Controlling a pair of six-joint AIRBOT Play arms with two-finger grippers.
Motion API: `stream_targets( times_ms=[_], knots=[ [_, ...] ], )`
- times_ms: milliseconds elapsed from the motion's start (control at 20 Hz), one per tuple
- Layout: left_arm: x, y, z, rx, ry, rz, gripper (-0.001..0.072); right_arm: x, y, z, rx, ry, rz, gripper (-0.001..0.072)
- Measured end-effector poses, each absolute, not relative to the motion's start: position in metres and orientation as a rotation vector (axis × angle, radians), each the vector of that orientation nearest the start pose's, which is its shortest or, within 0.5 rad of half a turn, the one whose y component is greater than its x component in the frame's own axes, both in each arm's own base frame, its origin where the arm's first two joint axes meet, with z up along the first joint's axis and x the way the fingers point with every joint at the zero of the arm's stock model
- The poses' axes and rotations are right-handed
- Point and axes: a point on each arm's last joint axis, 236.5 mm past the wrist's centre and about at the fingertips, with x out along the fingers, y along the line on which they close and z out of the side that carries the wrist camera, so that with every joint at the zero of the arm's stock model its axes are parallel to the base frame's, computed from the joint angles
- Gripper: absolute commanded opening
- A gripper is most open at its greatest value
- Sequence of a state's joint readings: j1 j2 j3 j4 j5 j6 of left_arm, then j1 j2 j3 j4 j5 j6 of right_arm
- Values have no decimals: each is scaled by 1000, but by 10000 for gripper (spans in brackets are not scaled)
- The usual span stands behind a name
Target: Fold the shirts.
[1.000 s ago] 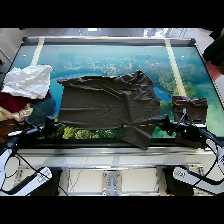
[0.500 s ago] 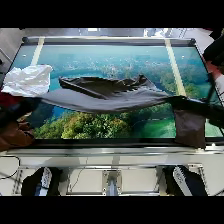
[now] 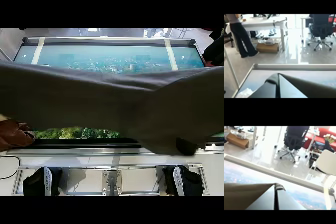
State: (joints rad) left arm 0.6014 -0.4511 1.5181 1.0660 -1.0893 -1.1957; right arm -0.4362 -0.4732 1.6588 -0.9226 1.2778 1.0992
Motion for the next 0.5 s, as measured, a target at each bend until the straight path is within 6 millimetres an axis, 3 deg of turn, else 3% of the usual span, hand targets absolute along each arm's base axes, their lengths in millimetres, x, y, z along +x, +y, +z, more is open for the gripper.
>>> stream_targets(
  times_ms=[100,200,350,500],
  knots=[
    [228,13,453,74,56,72,5,195,60,470,-209,35,188,14],
    [268,11,426,-29,177,-53,5,236,49,453,-138,127,236,14],
    [334,16,364,-157,390,-194,6,306,36,395,19,324,344,13],
    [398,13,278,-195,625,-265,6,373,28,313,164,524,413,14]
  ],
)
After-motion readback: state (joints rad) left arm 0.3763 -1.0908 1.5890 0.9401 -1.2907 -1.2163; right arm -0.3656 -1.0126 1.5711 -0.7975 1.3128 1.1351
